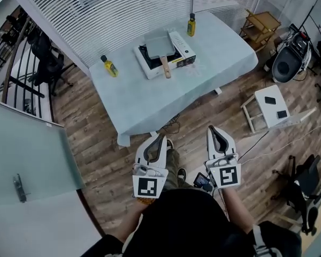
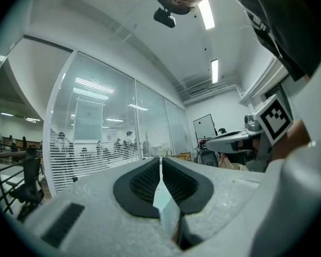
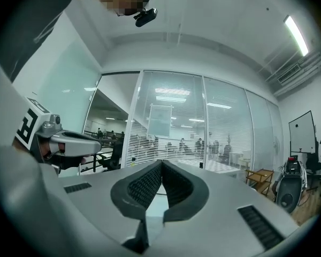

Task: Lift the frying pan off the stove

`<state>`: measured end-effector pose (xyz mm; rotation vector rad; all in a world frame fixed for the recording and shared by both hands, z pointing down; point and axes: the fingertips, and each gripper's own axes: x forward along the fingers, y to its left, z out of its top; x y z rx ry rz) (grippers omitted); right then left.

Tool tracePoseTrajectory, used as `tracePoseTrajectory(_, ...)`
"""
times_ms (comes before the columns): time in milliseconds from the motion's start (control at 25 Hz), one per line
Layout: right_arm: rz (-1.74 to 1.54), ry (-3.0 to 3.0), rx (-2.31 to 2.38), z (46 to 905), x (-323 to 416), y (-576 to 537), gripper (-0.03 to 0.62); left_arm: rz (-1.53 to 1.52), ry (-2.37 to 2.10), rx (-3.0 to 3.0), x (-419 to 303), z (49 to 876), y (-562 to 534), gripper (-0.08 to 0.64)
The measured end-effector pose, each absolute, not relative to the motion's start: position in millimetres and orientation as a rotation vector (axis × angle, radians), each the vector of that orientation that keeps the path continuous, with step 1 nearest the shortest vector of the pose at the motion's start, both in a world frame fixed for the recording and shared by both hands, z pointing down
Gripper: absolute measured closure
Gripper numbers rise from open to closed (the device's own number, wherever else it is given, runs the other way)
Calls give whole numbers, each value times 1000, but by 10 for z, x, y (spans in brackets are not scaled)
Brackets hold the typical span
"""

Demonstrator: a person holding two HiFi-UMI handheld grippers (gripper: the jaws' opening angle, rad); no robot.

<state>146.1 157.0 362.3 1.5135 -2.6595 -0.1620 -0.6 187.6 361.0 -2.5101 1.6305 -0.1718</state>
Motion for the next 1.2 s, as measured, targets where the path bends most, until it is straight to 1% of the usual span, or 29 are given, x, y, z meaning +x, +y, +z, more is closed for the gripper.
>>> tracePoseTrajectory(200, -185, -2630, 1530, 3621, 1397, 1073, 591, -133, 1642, -2552, -74, 3707, 1332, 531)
tracePoseTrajectory(440, -214, -2603, 1503, 3522, 1213, 414, 591, -92, 1606, -2562, -219, 3584, 610, 531)
tracePoseTrajectory(680, -215, -2576, 1461, 3521, 933, -179, 591, -66, 1595, -2572, -511, 3573, 24, 532)
tracePoseTrajectory(960, -236, -2575, 1405, 3584, 579, -693, 591, -83, 1587, -2615, -764, 3736, -431, 531)
tracePoseTrajectory(1200, -230, -2568, 1414, 3644, 601, -1037, 591, -136, 1558, -2620, -827, 3808, -690, 531)
